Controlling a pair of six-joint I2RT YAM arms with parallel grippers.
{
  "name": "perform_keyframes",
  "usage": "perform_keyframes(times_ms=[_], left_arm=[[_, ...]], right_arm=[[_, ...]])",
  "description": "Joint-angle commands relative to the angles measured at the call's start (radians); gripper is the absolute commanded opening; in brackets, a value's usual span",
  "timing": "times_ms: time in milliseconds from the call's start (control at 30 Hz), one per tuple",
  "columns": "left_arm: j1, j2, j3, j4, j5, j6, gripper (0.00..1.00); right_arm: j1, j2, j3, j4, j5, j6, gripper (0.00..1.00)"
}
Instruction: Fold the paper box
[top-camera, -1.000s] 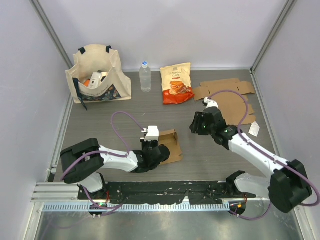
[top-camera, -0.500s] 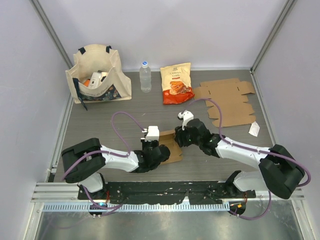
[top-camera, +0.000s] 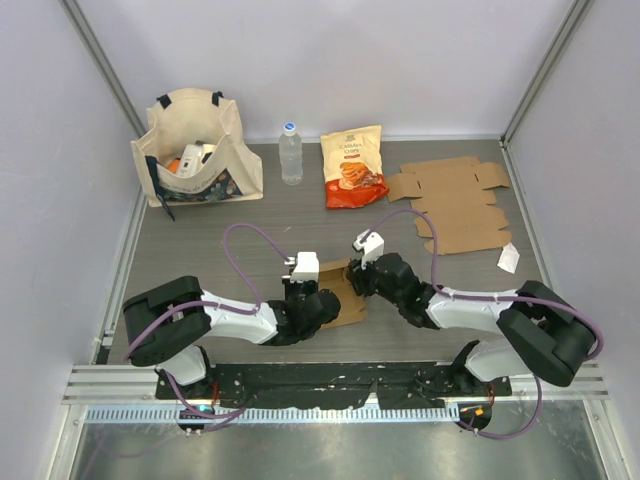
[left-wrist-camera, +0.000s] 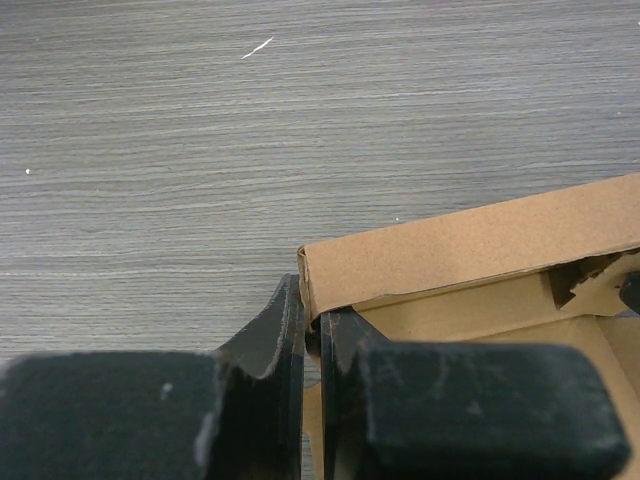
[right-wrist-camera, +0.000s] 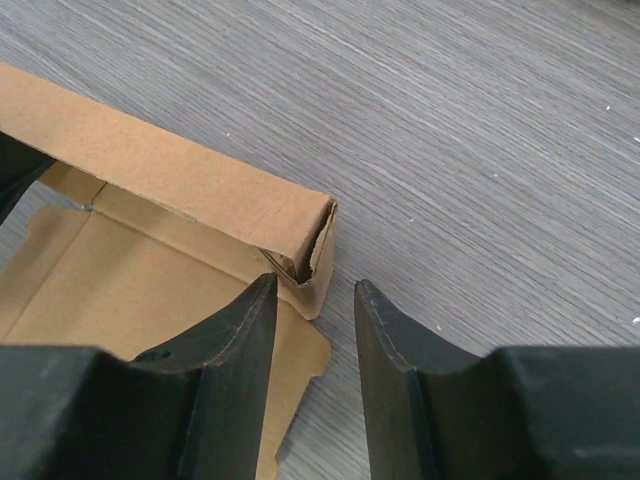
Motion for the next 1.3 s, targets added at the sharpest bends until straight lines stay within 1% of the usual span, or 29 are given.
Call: perform_keyframes(times_ms=[0,100,233,267,300,333,433,467,500,533,567,600,667,700,767,800,833,867,1000,1100,1133,1167,1200,1233,1267], left_arm=[[-0.003,-0.009,-0.009,0.004,0.0,0.003,0.0],[-0.003,-0.012,-0.01,-0.001,0.0,0.003,0.0],[-0.003,-0.013,-0.01,-0.002,0.0,0.0,0.0],[-0.003,-0.012,-0.01,-0.002,0.0,-0.001,0.0],[-0.003,-0.012,-0.009,-0.007,0.002,-0.006,0.0],[-0.003,-0.01,-0.005,-0.01,0.002,-0.012,0.0],[-0.003,-0.007,-0.001,-0.022,0.002,-0.032,0.0],[-0.003,-0.006,0.002,-0.03,-0.001,-0.041,0.0],[-0.003,-0.007,0.004,-0.045,-0.006,-0.059,0.0],[-0.003,-0.004,0.007,-0.056,-0.011,-0.069,0.0],[-0.003,-0.004,0.013,-0.068,-0.021,-0.082,0.0],[-0.003,-0.004,0.014,-0.094,-0.027,-0.095,0.0],[-0.003,-0.006,0.022,-0.12,-0.038,-0.125,0.0],[-0.003,-0.009,0.024,-0.125,-0.037,-0.133,0.0],[-0.003,-0.007,0.021,-0.118,-0.029,-0.15,0.0],[-0.003,-0.006,0.021,-0.114,-0.02,-0.152,0.0],[-0.003,-0.004,0.021,-0.116,-0.015,-0.164,0.0],[-0.003,-0.001,0.021,-0.114,-0.012,-0.167,0.0],[-0.003,-0.001,0.018,-0.113,-0.001,-0.182,0.0],[-0.003,0.002,0.013,-0.11,-0.004,-0.184,0.0],[-0.003,0.004,0.013,-0.11,-0.008,-0.184,0.0],[-0.003,0.004,0.014,-0.113,-0.009,-0.184,0.0],[-0.003,0.004,0.014,-0.116,-0.011,-0.187,0.0],[-0.003,0.004,0.011,-0.121,-0.014,-0.19,0.0],[-0.003,0.002,0.008,-0.124,-0.017,-0.194,0.0]], right_arm=[[0.027,0.035,-0.032,0.242,0.118,-0.043,0.39],[0.041,0.064,-0.063,0.341,0.136,-0.035,0.38],[0.067,0.134,-0.07,0.459,0.214,-0.033,0.33],[0.084,0.148,-0.066,0.466,0.237,-0.032,0.31],[0.094,0.159,-0.06,0.475,0.265,-0.032,0.26],[0.108,0.182,-0.064,0.518,0.333,-0.035,0.23],[0.139,0.237,-0.06,0.568,0.401,-0.046,0.15],[0.15,0.259,-0.052,0.575,0.465,-0.055,0.1],[0.174,0.279,-0.043,0.578,0.499,-0.055,0.01],[0.191,0.297,-0.031,0.607,0.547,-0.053,0.01],[0.214,0.347,-0.026,0.633,0.679,-0.046,0.01],[0.252,0.369,-0.023,0.663,0.735,-0.04,0.01],[0.295,0.446,0.011,0.717,0.95,-0.026,0.01],[0.324,0.467,0.02,0.734,0.996,-0.004,0.01],[0.351,0.498,0.064,0.722,1.043,0.002,0.01],[0.366,0.535,0.077,0.731,1.104,-0.013,0.01],[0.372,0.55,0.078,0.798,1.101,-0.027,0.01],[0.374,0.559,0.08,0.809,1.104,-0.027,0.0],[0.374,0.531,0.065,0.799,1.064,0.011,0.01],[0.374,0.515,0.045,0.777,0.986,0.011,0.0],[0.374,0.492,0.032,0.733,0.925,0.014,0.01],[0.365,0.468,0.023,0.692,0.881,0.041,0.03],[0.361,0.44,0.008,0.647,0.86,0.065,0.12],[0.363,0.375,-0.007,0.565,0.822,0.095,0.26],[0.357,0.342,-0.03,0.549,0.79,0.114,0.55]])
